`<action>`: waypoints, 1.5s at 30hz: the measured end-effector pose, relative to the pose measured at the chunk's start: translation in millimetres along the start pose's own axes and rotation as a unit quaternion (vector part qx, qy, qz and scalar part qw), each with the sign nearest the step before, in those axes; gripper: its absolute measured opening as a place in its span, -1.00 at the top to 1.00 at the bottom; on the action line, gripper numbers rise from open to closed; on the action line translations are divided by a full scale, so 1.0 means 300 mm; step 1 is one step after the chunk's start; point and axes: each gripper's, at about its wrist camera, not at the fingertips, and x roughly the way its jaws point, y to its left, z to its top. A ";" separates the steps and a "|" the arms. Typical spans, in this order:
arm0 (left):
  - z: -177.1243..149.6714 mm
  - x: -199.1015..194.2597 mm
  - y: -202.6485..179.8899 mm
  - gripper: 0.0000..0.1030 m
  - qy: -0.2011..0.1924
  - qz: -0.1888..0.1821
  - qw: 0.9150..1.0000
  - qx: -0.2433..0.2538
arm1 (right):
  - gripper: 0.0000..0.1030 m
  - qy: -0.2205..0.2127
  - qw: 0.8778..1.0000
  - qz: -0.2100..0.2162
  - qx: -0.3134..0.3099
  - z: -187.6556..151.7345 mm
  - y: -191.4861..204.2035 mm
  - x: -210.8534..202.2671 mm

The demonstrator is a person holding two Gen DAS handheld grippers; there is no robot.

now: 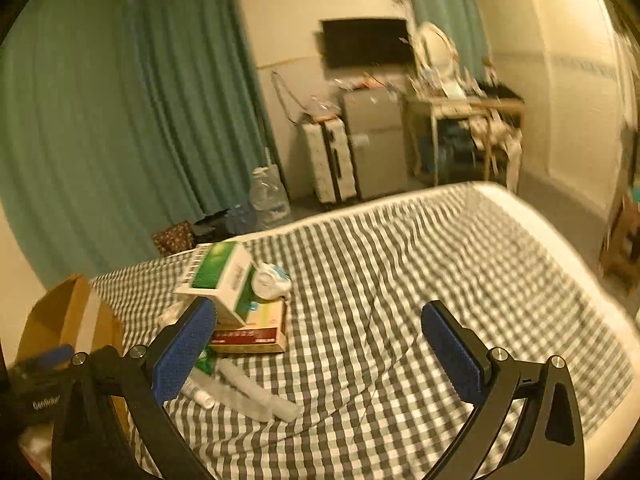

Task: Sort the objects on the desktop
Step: 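Move both tools back over the bed toward the medicine boxes, then grasp the green-white medicine box with the left tool while the right grasps the amoxicillin box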

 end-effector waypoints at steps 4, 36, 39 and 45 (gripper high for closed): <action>0.055 0.138 -0.059 -1.00 -0.002 0.009 0.999 0.036 | -0.99 -0.009 0.999 0.039 -0.010 -0.013 -0.017 0.059; -0.002 0.190 0.121 -0.53 -0.011 0.067 0.996 -0.060 | -0.93 0.229 0.959 0.156 -0.060 -0.099 0.179 0.713; -0.009 0.211 0.113 -0.53 -0.012 0.076 0.996 -0.050 | -0.82 0.257 0.952 0.158 -0.044 -0.141 0.193 0.771; -0.005 0.257 0.103 -0.53 -0.002 0.080 0.996 -0.043 | -0.06 0.238 0.952 0.194 -0.019 -0.130 0.179 0.696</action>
